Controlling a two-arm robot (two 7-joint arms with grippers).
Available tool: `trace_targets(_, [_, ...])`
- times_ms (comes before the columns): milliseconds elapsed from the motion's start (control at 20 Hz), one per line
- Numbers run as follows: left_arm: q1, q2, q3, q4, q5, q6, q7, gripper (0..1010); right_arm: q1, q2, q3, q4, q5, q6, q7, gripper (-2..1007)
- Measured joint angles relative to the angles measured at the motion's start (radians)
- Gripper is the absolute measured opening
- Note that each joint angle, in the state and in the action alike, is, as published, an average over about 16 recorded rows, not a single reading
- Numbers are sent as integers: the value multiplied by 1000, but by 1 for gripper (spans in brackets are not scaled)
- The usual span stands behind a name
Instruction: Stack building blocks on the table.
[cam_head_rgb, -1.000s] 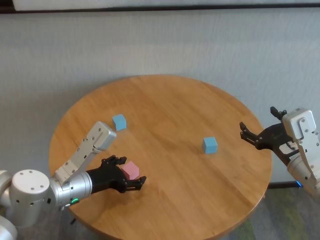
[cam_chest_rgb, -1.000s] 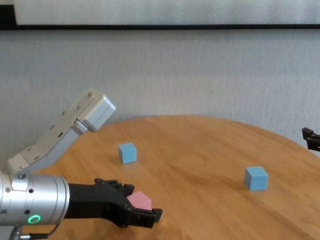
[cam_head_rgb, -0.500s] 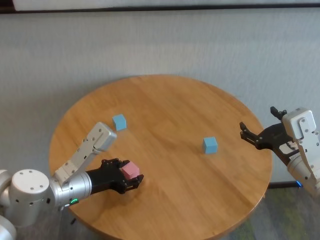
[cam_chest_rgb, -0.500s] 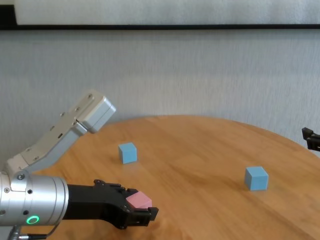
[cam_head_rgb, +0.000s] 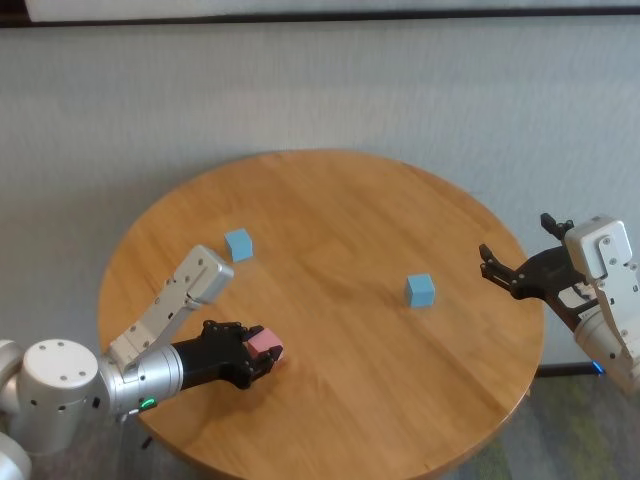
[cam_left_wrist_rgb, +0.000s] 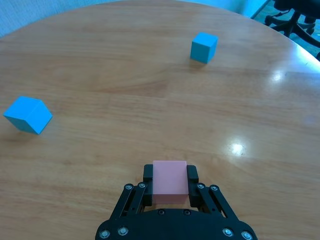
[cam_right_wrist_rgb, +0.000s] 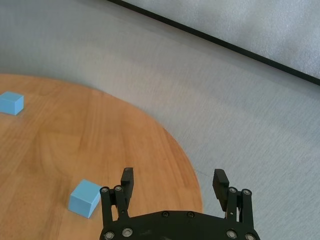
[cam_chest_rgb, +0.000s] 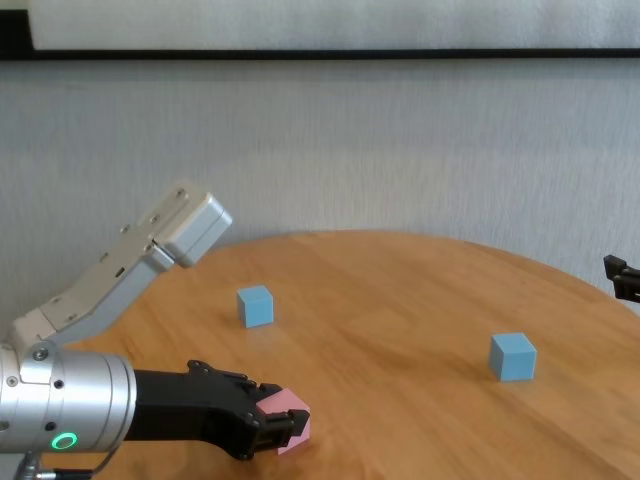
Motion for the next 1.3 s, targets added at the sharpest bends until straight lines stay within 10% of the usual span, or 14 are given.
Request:
trace_targets(800, [-43,-9,-5,-77,71,13,56,400,0,0,0,0,0,0,0,1001])
trace_targets(1300, [-123,-63,28,-12,115,2,24,400,0,0,0,0,0,0,0,1001])
